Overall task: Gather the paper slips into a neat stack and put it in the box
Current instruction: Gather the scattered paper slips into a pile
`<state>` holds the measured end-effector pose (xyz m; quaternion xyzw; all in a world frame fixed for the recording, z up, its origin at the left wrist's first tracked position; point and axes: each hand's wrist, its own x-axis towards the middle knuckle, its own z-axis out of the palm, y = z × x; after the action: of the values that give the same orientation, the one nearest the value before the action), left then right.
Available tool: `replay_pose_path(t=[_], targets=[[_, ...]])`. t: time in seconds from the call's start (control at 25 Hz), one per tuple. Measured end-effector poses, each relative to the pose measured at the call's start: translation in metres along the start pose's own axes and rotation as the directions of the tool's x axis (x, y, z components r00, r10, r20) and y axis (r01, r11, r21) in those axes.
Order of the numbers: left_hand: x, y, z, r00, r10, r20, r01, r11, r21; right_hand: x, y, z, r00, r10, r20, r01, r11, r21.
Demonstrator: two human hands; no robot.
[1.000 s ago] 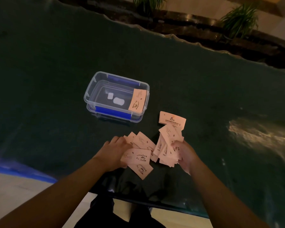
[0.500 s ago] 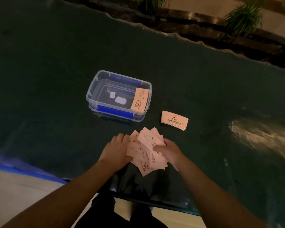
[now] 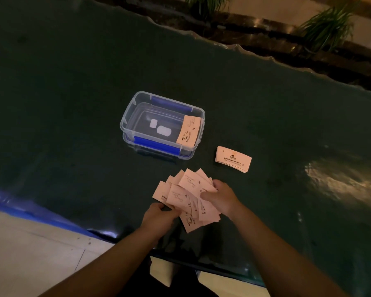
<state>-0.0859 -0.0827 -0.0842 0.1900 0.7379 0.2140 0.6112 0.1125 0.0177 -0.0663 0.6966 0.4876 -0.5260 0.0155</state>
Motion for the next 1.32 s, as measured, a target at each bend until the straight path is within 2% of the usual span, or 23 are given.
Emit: replay_pose_path(t=[0.28,0.44,0.76,1.12,1.32], targets=[[-0.007,0.01,0.013,0.996,-0.085,-0.02,0.079,0.978,-0.192,-0.003,0.008,0.001,0.997,0.055,0.057,-0.058,0.997,0.055],[-0.013,0.018,0.028,0.994,-0.06,0.088,0.076,0.979,-0.191,-0.006,0.016,0.004,0.998,0.049,0.043,-0.053,0.992,0.113],[-0.018,0.034,0.045,0.99,-0.03,0.135,0.057,0.977,-0.205,-0.01,0.026,0.0,1.0,0.027,-0.006,-0.025,0.966,0.256],[-0.014,0.048,0.05,0.998,-0.004,0.063,0.009,0.997,-0.079,-0.008,0.029,0.007,0.998,0.053,0.035,-0.064,0.867,0.494],[-0.006,0.049,0.051,0.997,0.073,0.017,-0.074,0.995,0.065,-0.007,0.033,0.003,0.986,0.131,0.102,-0.165,0.72,0.674]])
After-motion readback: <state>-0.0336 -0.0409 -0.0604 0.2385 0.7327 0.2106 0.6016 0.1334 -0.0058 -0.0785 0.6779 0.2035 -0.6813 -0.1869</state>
